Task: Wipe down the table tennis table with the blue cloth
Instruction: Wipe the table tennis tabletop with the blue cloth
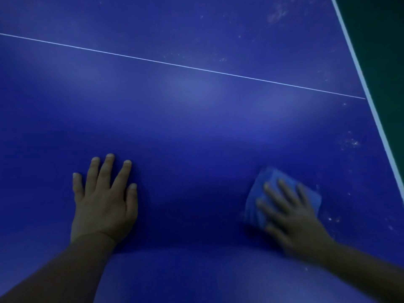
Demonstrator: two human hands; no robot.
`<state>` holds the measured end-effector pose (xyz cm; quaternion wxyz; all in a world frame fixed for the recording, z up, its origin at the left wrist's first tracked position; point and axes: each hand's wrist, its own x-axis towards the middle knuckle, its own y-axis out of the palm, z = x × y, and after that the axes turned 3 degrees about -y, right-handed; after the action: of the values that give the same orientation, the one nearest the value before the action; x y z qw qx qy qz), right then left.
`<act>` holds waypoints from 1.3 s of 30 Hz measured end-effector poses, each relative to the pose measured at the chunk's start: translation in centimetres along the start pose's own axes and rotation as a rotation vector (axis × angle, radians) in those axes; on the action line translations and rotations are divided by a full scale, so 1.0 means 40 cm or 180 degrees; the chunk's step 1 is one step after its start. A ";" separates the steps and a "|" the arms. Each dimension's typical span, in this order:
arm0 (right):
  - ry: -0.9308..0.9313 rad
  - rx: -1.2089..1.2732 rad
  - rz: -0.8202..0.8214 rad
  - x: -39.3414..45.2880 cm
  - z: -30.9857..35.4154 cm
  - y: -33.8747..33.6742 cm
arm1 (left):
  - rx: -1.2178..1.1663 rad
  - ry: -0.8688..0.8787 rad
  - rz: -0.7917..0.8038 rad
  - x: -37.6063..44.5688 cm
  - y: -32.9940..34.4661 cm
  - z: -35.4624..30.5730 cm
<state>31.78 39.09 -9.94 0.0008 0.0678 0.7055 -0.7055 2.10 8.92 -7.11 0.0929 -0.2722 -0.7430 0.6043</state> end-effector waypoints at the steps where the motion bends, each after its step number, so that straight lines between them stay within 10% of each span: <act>1: -0.0367 -0.0048 0.0095 -0.049 0.015 0.004 | -0.0013 0.0004 -0.0008 -0.001 0.000 0.000; 3: -0.0647 -0.0045 0.0160 -0.029 -0.042 -0.015 | 0.0003 0.0002 -0.0047 -0.002 0.003 0.001; 9: 0.1830 0.0290 -0.0256 0.161 -0.140 -0.052 | 0.0191 0.0071 -0.0248 -0.003 0.023 0.008; 17: -0.0062 0.0231 0.0112 -0.267 0.233 0.014 | 0.0112 0.0685 -0.0320 -0.109 0.012 0.015; 23: 0.2238 0.0557 -0.0057 -0.069 0.058 -0.040 | 0.0157 0.1774 -0.0156 -0.420 0.054 0.055; 33: 0.1567 0.0670 0.0076 -0.592 0.561 0.012 | 0.0538 0.2072 0.0459 -0.543 0.108 0.101; 39: 0.3334 0.0842 -0.0243 -0.352 0.468 -0.010 | 0.0424 0.1949 0.0515 -0.552 0.097 0.097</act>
<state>43.91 19.13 -8.27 -0.3852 0.3842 0.5186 -0.6596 19.85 -5.30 -7.55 0.2814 -0.4929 -0.6152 0.5471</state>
